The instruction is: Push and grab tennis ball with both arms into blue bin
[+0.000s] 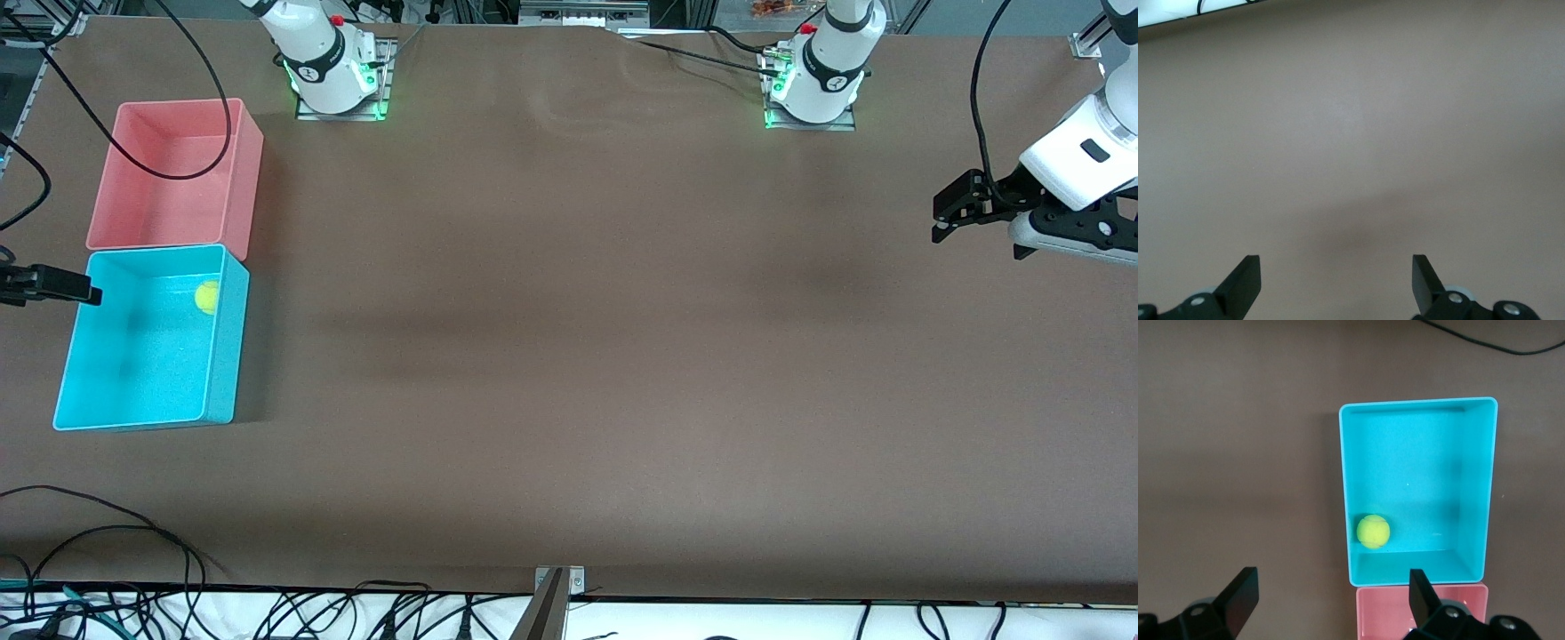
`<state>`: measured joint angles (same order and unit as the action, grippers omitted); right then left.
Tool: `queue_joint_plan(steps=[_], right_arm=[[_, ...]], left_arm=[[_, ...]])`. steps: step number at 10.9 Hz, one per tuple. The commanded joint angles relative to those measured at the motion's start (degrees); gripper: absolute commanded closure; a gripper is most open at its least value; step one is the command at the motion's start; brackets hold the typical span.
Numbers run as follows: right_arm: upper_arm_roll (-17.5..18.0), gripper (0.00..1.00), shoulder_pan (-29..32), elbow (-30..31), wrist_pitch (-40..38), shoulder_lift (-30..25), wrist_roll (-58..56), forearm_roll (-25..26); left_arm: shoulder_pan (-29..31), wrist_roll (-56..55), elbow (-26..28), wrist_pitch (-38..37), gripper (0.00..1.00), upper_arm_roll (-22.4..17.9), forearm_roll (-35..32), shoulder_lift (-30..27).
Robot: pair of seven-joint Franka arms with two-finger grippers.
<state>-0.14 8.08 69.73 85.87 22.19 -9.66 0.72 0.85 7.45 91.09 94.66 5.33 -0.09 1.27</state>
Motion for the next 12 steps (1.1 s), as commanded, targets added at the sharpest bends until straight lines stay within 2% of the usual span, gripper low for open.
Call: queue_joint_plan(steps=[1, 3, 5, 8, 10, 12], right_arm=[[1.80, 0.00, 0.01, 1.18, -0.02, -3.72, 6.37, -1.33], [1.73, 0.00, -2.17, 13.35, 7.78, -12.13, 7.64, -0.81], [-0.02, 0.00, -4.46, 19.89, 13.68, -16.03, 7.64, -0.63], [-1.52, 0.00, -7.01, 21.75, 13.80, -19.28, 7.11, -0.63], [-7.83, 0.00, -13.06, 22.46, 12.31, -21.91, 6.67, -0.63], [-7.94, 0.00, -13.00, 22.99, 12.21, -22.02, 6.84, -0.80]], left_arm=[[0.12, 0.28, -0.92, -0.79, 0.00, 0.03, 0.35, 0.31], [0.12, 0.28, -0.92, -0.88, 0.00, 0.03, 0.35, 0.31], [0.12, 0.37, -1.01, -0.79, 0.00, 0.03, 0.35, 0.22], [0.12, 0.28, -1.01, -0.88, 0.00, 0.03, 0.35, 0.22], [0.12, 0.28, -0.92, -0.79, 0.00, 0.03, 0.35, 0.22], [0.21, 0.37, -0.92, -0.79, 0.00, 0.03, 0.35, 0.22]])
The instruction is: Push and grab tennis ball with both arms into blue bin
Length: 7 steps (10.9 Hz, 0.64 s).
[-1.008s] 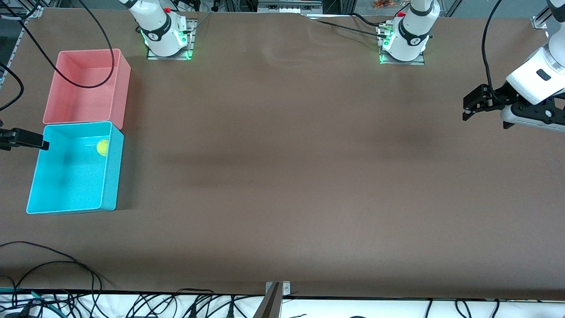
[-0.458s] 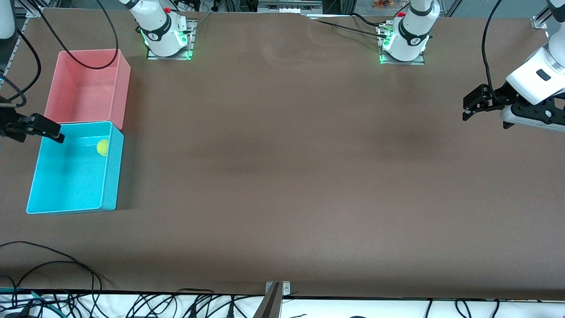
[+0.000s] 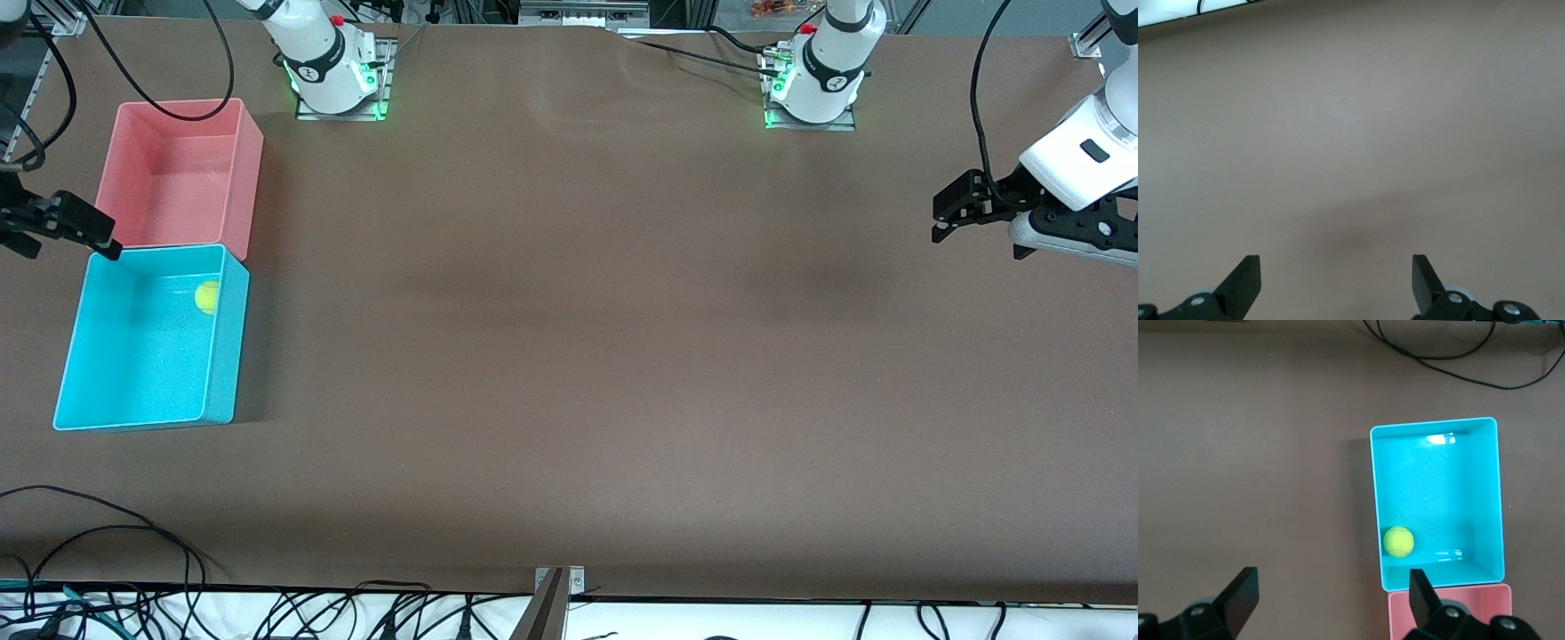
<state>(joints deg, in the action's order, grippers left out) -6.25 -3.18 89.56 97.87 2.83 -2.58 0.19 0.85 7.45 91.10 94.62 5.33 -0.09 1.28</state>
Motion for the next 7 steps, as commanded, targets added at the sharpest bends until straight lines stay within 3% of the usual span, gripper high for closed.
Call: queue_joint_plan(steps=[1, 7], right_arm=[[-1.74, 0.00, -1.74, 3.17, 0.21, -2.74, -0.50, -0.45], [0.72, 0.00, 0.28, 3.52, 0.04, -3.45, 0.29, -0.45]], left_arm=[[0.20, 0.37, -0.92, -0.76, 0.00, 0.04, 0.35, 0.21], [0.20, 0.37, -0.83, -0.84, 0.00, 0.03, 0.35, 0.21]])
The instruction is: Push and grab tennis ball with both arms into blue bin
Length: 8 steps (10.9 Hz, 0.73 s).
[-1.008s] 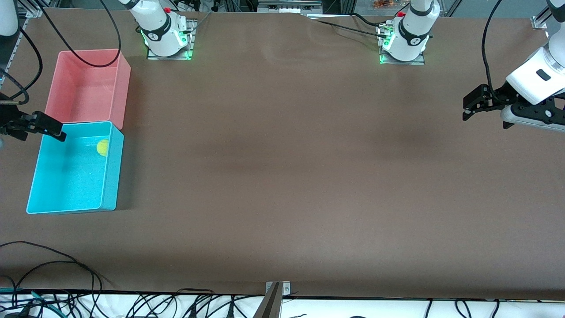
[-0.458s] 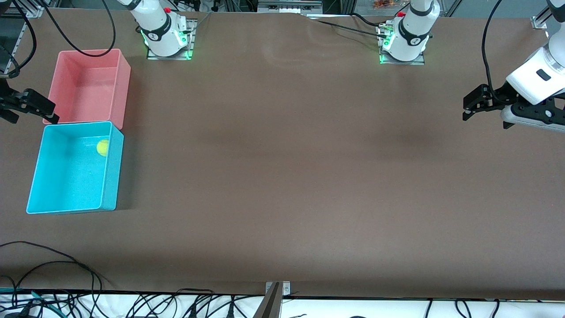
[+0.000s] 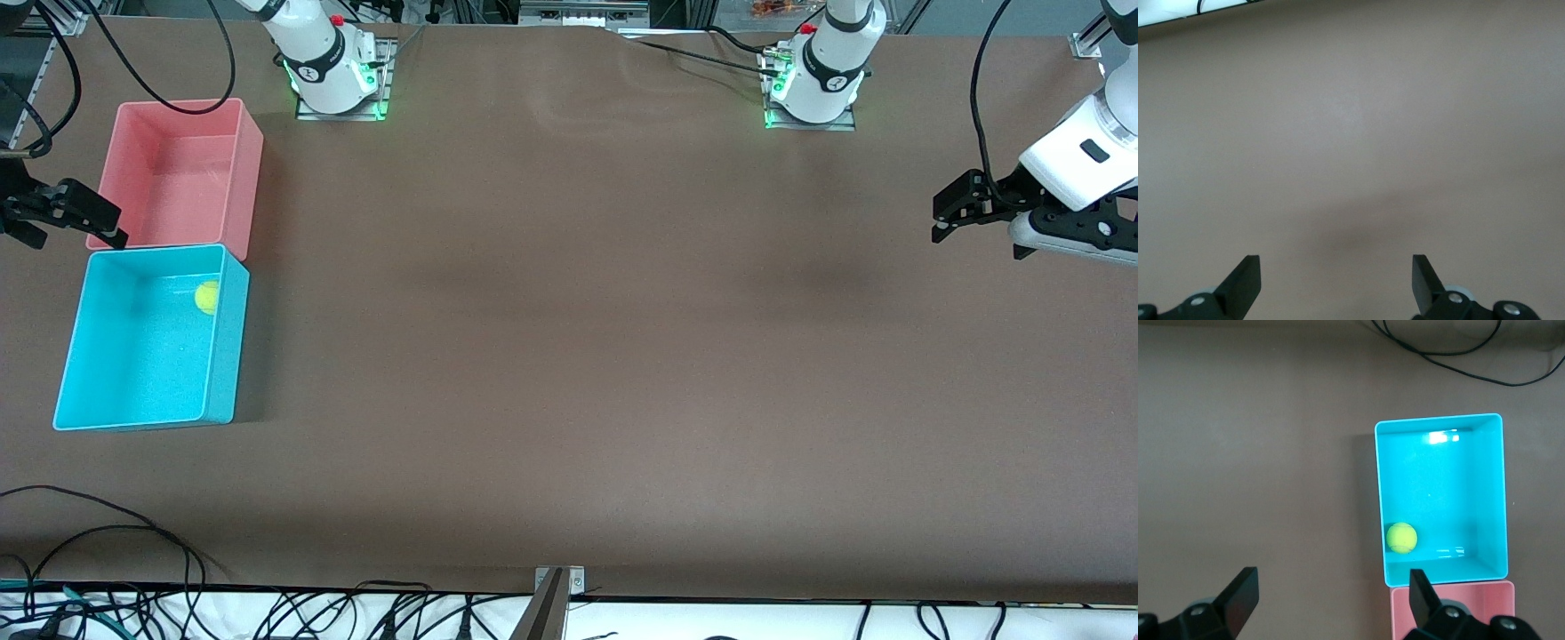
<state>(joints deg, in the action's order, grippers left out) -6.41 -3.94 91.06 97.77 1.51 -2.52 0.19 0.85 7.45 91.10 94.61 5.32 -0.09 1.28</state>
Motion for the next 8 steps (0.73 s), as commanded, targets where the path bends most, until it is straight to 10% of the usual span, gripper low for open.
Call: queue_joint_plan(steps=[1, 8], right_arm=[[2.09, 0.00, 1.73, 1.84, -0.64, -2.30, 0.67, -0.28], [3.86, 0.00, 2.97, 1.49, -1.97, -2.92, 3.23, -0.10]], left_arm=[[0.20, 0.37, -0.83, -0.83, 0.00, -0.05, 0.35, 0.21], [0.47, 0.37, -0.74, -0.83, 0.00, 0.04, 0.35, 0.30]])
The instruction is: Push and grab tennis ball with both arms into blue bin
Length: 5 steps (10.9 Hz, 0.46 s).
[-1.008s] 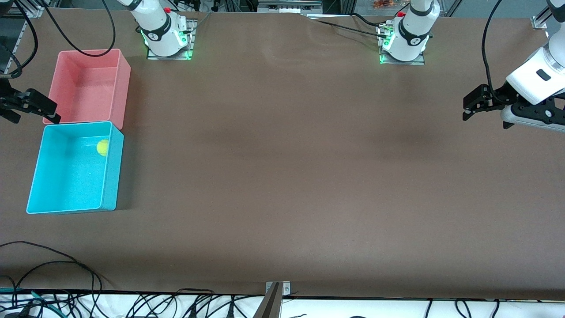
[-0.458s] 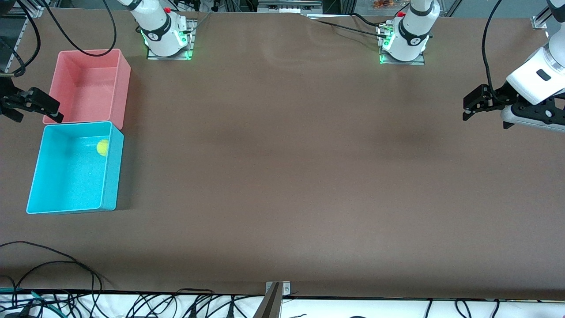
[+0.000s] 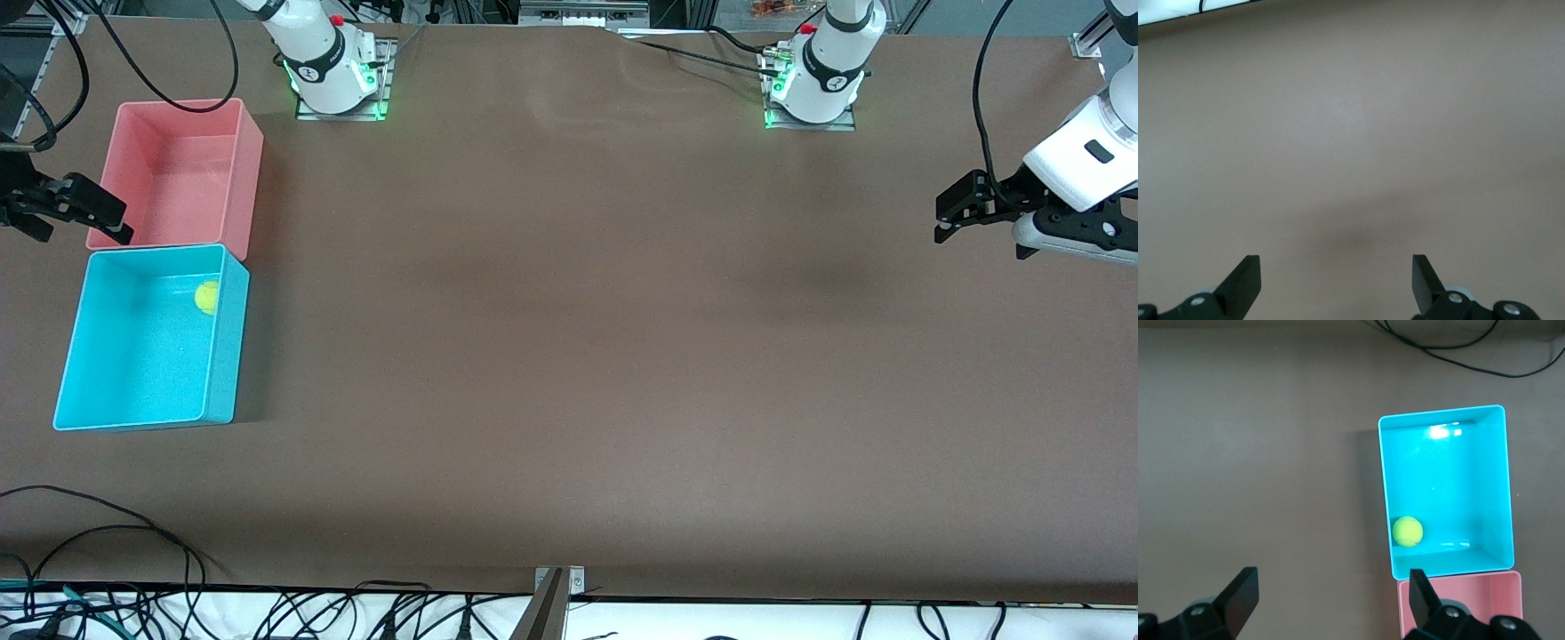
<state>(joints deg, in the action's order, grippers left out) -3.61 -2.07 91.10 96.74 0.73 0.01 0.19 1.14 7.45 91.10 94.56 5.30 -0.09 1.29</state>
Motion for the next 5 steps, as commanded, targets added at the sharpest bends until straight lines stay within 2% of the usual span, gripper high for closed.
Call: queue_joint_plan(steps=[1, 5], right_arm=[[0.80, 0.00, 1.11, 1.45, -0.94, -2.13, 0.60, -0.36], [0.71, 0.00, 1.19, 0.83, -1.55, -1.61, 0.78, -0.36]], left_arm=[[0.27, 0.37, -0.75, -0.78, 0.00, 0.06, 0.35, 0.21], [0.27, 0.19, -0.75, -0.78, 0.00, 0.06, 0.35, 0.21]])
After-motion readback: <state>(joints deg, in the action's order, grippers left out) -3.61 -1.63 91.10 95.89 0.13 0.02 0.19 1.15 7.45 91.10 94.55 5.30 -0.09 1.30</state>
